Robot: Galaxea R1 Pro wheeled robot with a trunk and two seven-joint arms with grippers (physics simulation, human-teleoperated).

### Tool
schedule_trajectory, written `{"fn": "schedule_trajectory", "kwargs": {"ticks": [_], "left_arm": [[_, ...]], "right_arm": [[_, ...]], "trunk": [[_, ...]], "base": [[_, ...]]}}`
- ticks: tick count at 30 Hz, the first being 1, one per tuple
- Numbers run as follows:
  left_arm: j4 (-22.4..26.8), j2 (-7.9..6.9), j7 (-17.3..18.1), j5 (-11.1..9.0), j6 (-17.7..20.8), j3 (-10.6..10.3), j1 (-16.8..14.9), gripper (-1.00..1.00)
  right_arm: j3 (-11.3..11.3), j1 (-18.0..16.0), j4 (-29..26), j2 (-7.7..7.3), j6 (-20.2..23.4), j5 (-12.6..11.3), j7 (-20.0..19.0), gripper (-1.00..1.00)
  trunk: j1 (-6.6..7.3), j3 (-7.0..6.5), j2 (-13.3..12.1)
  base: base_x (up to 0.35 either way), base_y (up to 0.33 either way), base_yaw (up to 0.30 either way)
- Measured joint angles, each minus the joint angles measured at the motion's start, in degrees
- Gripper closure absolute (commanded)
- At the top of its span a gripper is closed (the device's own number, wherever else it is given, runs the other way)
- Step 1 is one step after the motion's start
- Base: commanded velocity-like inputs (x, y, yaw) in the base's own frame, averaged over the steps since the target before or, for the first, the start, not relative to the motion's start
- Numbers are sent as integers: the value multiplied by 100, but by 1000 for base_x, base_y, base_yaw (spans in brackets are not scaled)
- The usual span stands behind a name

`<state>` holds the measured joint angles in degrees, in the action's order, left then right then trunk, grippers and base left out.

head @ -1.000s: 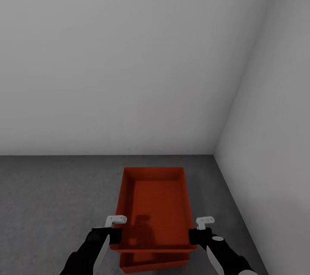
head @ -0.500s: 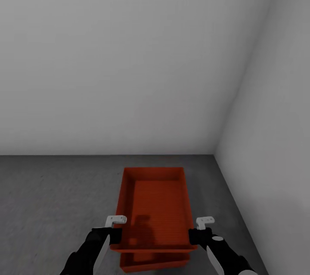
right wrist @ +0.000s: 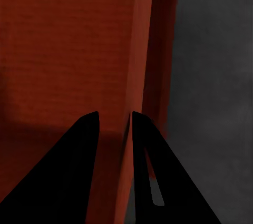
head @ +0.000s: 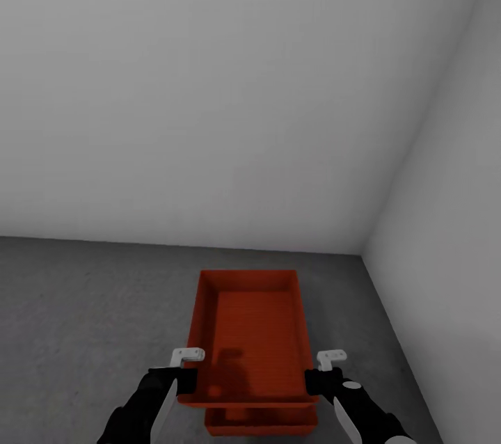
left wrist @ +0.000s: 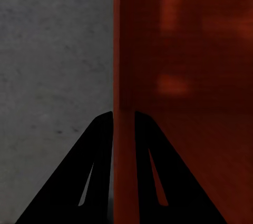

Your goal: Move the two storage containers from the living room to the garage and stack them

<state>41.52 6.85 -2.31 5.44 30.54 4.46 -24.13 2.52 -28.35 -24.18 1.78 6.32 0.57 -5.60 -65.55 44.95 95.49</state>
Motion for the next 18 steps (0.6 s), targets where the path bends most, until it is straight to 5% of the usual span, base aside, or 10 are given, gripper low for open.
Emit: {"fn": "schedule_trajectory", "kwargs": {"ticks": [18], "left_arm": [[-2, 10, -10, 3, -3, -3, 0, 100]], "right_arm": [[9, 0, -2, -10, 2, -9, -4, 100]], "trunk": [[0, 0, 0]], "base": [[-28, -145, 1]]}}
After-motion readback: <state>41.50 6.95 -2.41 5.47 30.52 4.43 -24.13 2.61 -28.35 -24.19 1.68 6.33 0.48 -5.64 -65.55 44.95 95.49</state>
